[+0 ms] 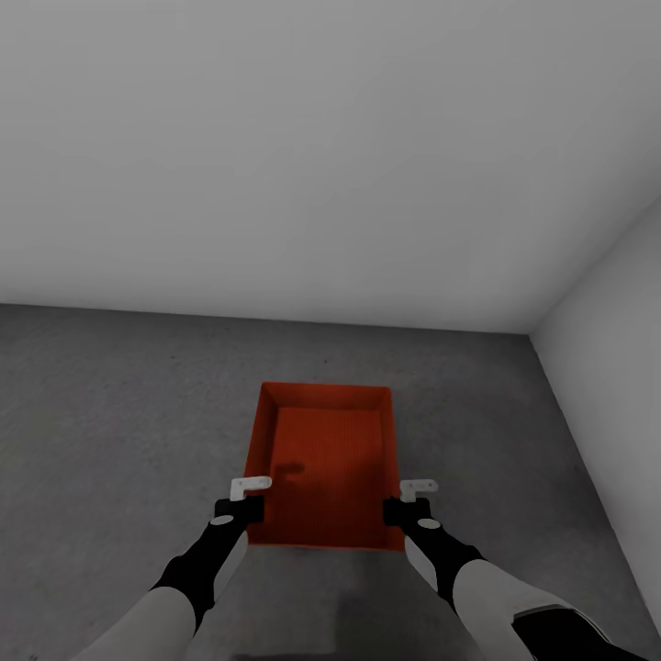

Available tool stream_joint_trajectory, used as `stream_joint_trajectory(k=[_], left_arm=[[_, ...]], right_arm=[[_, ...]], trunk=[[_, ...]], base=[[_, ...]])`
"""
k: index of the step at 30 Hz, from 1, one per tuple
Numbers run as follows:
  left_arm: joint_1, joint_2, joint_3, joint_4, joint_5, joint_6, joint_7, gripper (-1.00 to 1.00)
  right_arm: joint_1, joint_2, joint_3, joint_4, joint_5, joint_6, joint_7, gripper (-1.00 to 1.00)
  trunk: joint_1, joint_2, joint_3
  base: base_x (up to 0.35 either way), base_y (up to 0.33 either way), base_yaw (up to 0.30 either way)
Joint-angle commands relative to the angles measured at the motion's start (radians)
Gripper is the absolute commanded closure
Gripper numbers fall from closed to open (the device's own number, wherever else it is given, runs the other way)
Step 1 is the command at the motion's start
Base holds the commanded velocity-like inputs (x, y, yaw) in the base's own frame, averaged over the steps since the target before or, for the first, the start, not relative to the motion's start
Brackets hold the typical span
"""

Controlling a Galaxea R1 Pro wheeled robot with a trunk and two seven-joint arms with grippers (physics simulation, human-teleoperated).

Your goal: Move the two storage containers from the living room to the garage. In the garage, place one container on the floor and stack the other container on top of it (either order is fine).

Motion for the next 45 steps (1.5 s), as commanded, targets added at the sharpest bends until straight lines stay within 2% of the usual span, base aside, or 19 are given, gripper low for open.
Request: stream_joint_trajectory(k=[1,12,45], left_arm=[[0.0,-0.001,0.012,0.0,0.058,0.007,0.046,1.0],[0.0,-0.001,0.012,0.0,0.058,0.007,0.046,1.0],[0.0,-0.001,0.012,0.0,0.06,0.006,0.045,1.0]], right_arm=[[-0.001,0.001,-0.043,-0.002,0.001,-0.035,-0.077,1.0],[-0.001,0.001,-0.043,-0.002,0.001,-0.035,-0.077,1.0],[-0.001,0.001,-0.043,-0.002,0.002,-0.035,-0.077,1.0]], trunk=[[0.004,-0.008,-0.004],[0.046,-0.085,-0.038],[0.046,-0.085,-0.038]], base=[[0.0,0.0,0.0],[0.0,0.0,0.0],[0.0,0.0,0.0]])
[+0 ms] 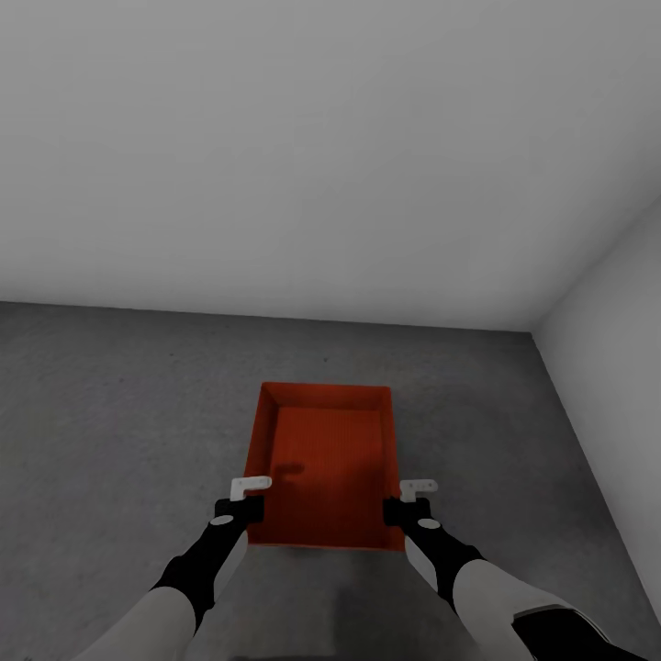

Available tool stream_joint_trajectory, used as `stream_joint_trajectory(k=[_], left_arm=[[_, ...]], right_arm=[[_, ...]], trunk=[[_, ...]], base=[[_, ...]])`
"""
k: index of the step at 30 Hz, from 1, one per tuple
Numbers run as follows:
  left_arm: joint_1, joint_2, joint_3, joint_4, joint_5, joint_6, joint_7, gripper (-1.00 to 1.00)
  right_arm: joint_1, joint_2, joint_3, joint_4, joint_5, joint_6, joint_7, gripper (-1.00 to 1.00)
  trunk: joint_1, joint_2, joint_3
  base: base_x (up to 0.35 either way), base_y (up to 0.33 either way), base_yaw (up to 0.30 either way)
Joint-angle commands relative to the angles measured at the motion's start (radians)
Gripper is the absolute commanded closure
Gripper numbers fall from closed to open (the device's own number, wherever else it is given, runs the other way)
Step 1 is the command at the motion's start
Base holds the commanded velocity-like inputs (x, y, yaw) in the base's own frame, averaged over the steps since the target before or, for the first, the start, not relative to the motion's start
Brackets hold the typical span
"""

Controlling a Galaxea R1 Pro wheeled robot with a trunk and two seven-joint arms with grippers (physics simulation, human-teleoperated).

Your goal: Move the two storage containers from the living room to the garage. In the garage, place one container on the floor and stack the other container on top of it (either order is fine).

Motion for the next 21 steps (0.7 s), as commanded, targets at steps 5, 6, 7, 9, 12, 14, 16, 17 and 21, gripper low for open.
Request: stream_joint_trajectory(k=[5,6,7,9,12,14,16,17,21], left_arm=[[0.0,-0.001,0.012,0.0,0.061,0.007,0.045,1.0],[0.0,-0.001,0.012,0.0,0.061,0.007,0.045,1.0],[0.0,-0.001,0.012,0.0,0.062,0.007,0.045,1.0],[0.0,-0.001,0.012,0.0,0.062,0.007,0.045,1.0],[0.0,0.0,0.012,0.0,0.061,0.007,0.045,1.0],[0.0,0.0,0.012,0.0,0.061,0.007,0.045,1.0],[0.0,0.0,0.012,0.0,0.061,0.007,0.045,1.0],[0.0,-0.001,0.012,0.0,0.061,0.007,0.045,1.0],[0.0,-0.001,0.012,0.001,0.061,0.007,0.045,1.0]], right_arm=[[0.0,0.001,-0.042,-0.002,0.001,-0.034,-0.077,1.0],[0.0,0.001,-0.042,-0.002,0.001,-0.034,-0.077,1.0],[0.0,0.001,-0.042,-0.002,0.001,-0.034,-0.077,1.0],[0.0,0.001,-0.042,-0.002,0.001,-0.034,-0.077,1.0],[0.0,0.001,-0.042,-0.002,0.001,-0.034,-0.077,1.0],[0.0,0.001,-0.042,-0.002,0.001,-0.034,-0.077,1.0],[0.0,0.001,-0.042,-0.002,0.001,-0.034,-0.077,1.0],[0.0,0.001,-0.042,-0.002,0.001,-0.034,-0.077,1.0],[0.0,0.001,-0.042,-0.002,0.001,-0.034,-0.077,1.0]], trunk=[[0.0,0.0,0.0],[0.0,0.0,0.0],[0.0,0.0,0.0],[0.0,0.0,0.0],[0.0,0.0,0.0],[0.0,0.0,0.0],[0.0,0.0,0.0],[0.0,0.0,0.0],[0.0,0.0,0.0]], base=[[0.0,-0.013,0.0],[0.0,-0.08,0.0],[0.0,-0.119,0.0],[0.0,-0.147,0.0],[0.0,-0.142,0.0],[0.0,-0.063,0.0],[0.0,-0.037,0.0],[0.0,-0.018,0.0],[0.0,-0.009,0.0]])
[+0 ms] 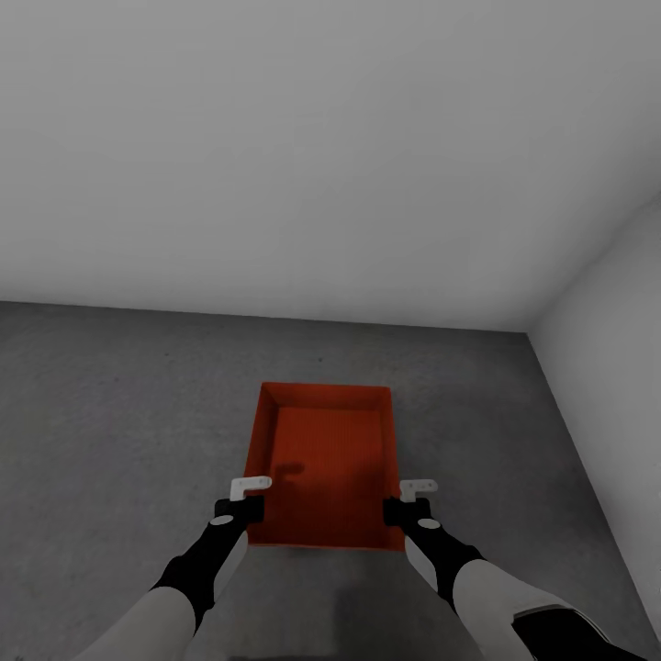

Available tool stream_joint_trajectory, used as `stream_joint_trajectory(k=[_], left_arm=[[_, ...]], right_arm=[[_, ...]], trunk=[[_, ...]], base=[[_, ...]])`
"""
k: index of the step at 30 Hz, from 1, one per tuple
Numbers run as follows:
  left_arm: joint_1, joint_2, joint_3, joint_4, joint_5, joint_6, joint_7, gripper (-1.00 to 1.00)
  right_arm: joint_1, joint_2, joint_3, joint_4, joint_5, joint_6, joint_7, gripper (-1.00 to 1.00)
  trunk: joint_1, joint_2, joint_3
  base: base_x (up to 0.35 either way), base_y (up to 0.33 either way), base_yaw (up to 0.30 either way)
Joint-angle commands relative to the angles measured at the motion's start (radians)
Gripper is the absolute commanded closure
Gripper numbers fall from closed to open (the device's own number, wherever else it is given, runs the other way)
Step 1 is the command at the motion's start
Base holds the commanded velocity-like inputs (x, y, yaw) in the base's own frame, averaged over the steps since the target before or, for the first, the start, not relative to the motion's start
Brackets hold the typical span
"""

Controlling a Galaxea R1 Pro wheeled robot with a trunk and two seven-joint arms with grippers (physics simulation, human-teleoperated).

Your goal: Move the two storage containers from the living room to the garage. In the garage, place one container on the floor and stack the other container on top of it (either order is fine).

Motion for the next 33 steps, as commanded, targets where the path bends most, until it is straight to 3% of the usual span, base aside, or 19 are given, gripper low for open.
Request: stream_joint_trajectory(k=[1,18,25,33], left_arm=[[0.0,-0.001,0.012,0.0,0.059,0.007,0.046,1.0],[0.0,-0.003,0.012,0.0,0.059,0.007,0.047,1.0],[0.0,-0.003,0.012,-0.001,0.059,0.007,0.047,1.0],[0.0,-0.003,0.012,-0.001,0.059,0.007,0.047,1.0]], right_arm=[[0.0,0.0,-0.043,-0.002,0.001,-0.035,-0.077,1.0],[0.0,0.0,-0.043,-0.002,0.001,-0.035,-0.077,1.0],[0.0,0.0,-0.043,-0.002,0.001,-0.035,-0.077,1.0],[0.0,0.0,-0.043,-0.002,0.001,-0.035,-0.077,1.0]], trunk=[[0.0,0.0,0.0],[0.0,0.0,0.0],[0.027,-0.049,-0.022],[0.027,-0.049,-0.022]], base=[[0.0,-0.004,0.0],[0.0,0.0,0.0],[0.0,0.0,0.0],[0.0,0.0,0.0]])
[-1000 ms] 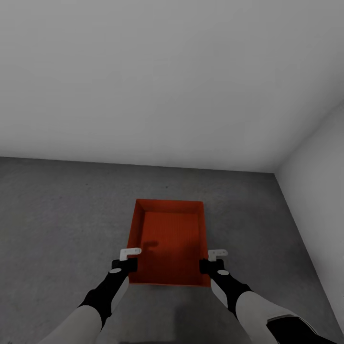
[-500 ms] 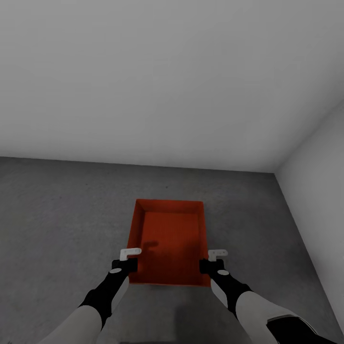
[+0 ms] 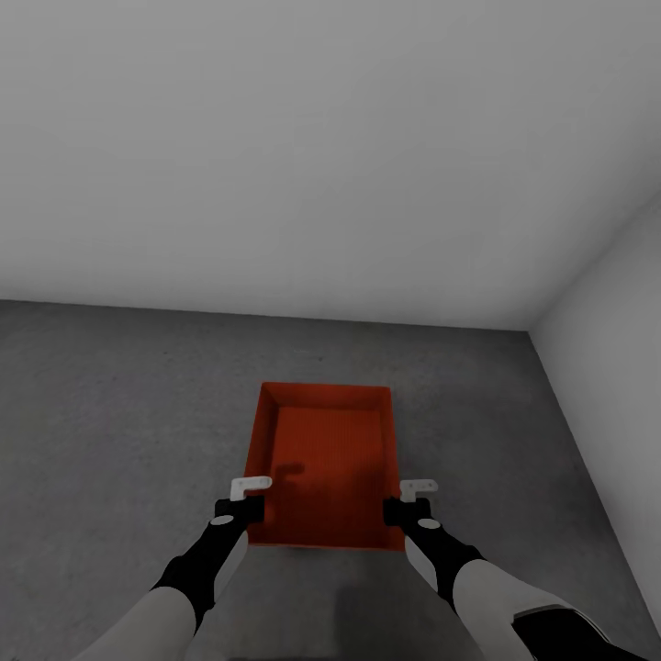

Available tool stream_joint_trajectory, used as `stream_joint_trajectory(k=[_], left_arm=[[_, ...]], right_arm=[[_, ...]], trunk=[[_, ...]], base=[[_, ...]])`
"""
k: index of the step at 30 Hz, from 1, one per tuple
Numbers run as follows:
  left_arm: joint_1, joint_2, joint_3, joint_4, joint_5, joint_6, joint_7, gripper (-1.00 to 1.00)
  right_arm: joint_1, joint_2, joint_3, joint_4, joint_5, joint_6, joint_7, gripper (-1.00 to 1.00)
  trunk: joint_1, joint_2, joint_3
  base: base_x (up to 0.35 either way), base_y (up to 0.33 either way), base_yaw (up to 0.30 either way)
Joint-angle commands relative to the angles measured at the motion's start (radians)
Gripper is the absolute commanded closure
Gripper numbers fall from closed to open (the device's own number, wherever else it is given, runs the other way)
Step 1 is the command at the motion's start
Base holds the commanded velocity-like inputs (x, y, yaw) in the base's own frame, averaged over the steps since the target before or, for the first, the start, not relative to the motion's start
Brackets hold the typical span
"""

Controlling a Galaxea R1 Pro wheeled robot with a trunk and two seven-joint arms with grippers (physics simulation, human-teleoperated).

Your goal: Move the two storage containers from the living room to the garage. In the garage, place one container on the floor and stack the other container on top of it (either order is fine).

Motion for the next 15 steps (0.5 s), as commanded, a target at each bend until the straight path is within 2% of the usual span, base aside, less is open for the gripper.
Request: stream_joint_trajectory(k=[1,11,15], left_arm=[[0.0,-0.002,0.012,0.0,0.061,0.007,0.045,1.0],[0.0,-0.002,0.012,0.0,0.06,0.007,0.044,1.0],[0.0,-0.001,0.012,0.0,0.06,0.007,0.044,1.0]], right_arm=[[0.0,0.001,-0.042,-0.002,0.001,-0.034,-0.076,1.0],[0.0,0.001,-0.042,-0.002,0.001,-0.034,-0.076,1.0],[0.0,0.001,-0.042,-0.002,0.001,-0.034,-0.076,1.0]], trunk=[[0.0,0.0,0.0],[0.038,-0.07,-0.032],[0.038,-0.07,-0.032]], base=[[0.0,0.0,0.0],[0.0,0.0,0.0],[0.0,0.0,0.0]])
